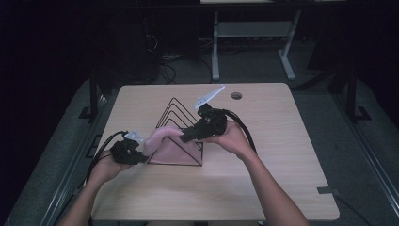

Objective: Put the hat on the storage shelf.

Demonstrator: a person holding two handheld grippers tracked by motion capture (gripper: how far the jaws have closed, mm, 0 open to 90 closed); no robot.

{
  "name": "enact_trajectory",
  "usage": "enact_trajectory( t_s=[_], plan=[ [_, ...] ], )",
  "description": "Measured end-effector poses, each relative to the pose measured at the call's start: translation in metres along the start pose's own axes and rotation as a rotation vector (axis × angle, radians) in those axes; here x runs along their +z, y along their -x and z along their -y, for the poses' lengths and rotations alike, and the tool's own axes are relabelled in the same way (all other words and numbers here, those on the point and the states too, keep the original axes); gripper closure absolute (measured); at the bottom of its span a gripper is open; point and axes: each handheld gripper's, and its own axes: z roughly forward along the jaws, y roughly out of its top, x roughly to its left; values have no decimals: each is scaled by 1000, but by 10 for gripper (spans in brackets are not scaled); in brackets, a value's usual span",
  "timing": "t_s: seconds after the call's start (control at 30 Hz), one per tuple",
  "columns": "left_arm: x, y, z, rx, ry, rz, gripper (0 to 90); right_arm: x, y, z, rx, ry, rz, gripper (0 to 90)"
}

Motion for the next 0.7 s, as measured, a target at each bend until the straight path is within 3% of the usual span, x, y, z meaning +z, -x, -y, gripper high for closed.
enact_trajectory(
  t_s=[0.3, 0.5, 0.7],
  plan=[
    [-2, 2, -2, 22, -7, -10, 775, -4, 0, 2, -1, 4, 4, 662],
    [-2, 2, -1, 32, -12, -9, 844, -12, -1, 5, 17, 13, 9, 632],
    [-3, 3, -1, 24, -9, -10, 816, -19, -2, 10, 19, 25, 18, 618]
  ],
)
